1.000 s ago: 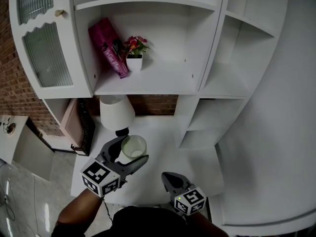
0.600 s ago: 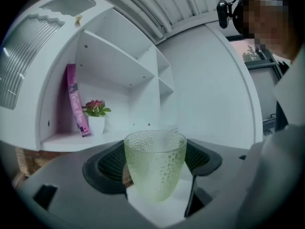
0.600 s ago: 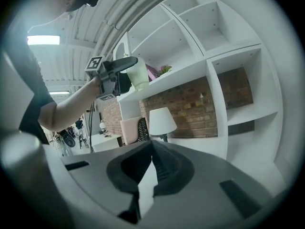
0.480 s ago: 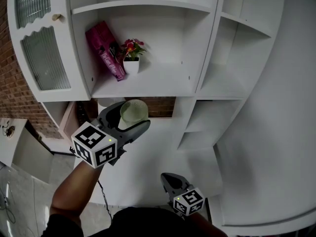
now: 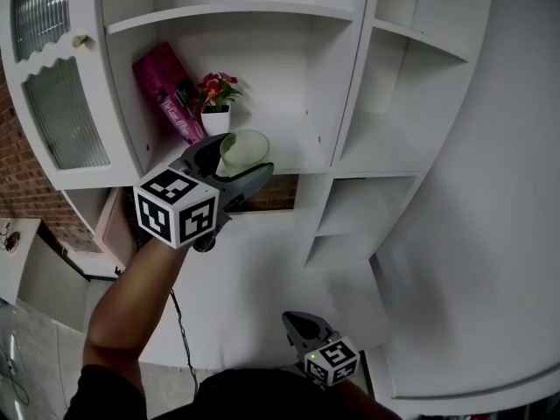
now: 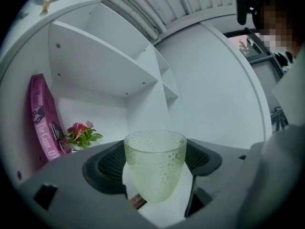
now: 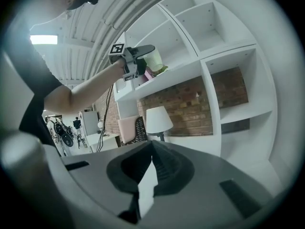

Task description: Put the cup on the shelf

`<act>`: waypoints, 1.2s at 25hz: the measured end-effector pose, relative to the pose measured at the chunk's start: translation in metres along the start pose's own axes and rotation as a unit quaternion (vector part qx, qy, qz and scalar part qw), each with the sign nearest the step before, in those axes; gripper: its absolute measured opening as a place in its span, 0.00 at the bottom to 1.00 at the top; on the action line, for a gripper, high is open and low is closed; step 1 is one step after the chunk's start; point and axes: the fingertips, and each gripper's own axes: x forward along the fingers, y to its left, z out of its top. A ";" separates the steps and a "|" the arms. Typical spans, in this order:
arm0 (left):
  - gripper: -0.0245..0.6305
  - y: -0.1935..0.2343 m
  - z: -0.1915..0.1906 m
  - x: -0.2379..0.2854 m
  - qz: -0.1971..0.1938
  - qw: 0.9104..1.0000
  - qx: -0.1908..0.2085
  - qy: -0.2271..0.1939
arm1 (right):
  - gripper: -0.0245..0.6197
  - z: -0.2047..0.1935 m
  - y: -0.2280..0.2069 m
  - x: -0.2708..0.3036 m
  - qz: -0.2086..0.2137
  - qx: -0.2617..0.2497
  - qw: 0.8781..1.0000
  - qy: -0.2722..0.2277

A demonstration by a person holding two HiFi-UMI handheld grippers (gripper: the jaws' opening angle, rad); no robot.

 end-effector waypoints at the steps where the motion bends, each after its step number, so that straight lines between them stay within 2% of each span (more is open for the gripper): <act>1: 0.61 0.004 0.001 0.005 0.003 1.000 0.002 0.002 | 0.05 0.000 -0.003 -0.001 -0.002 0.000 1.000 0.000; 8: 0.61 0.025 0.010 0.040 0.011 1.000 -0.010 0.006 | 0.05 -0.001 -0.019 -0.006 -0.010 0.010 1.000 0.003; 15: 0.61 0.052 -0.001 0.068 0.029 0.999 -0.024 0.027 | 0.05 0.000 -0.031 -0.005 -0.012 0.016 1.000 0.006; 24: 0.61 0.086 -0.013 0.095 0.041 0.994 -0.086 0.051 | 0.05 -0.001 -0.049 -0.005 -0.026 0.030 0.999 0.005; 30: 0.61 0.085 -0.024 0.102 0.036 0.995 -0.064 0.073 | 0.05 -0.001 -0.055 -0.002 -0.029 0.043 0.999 0.006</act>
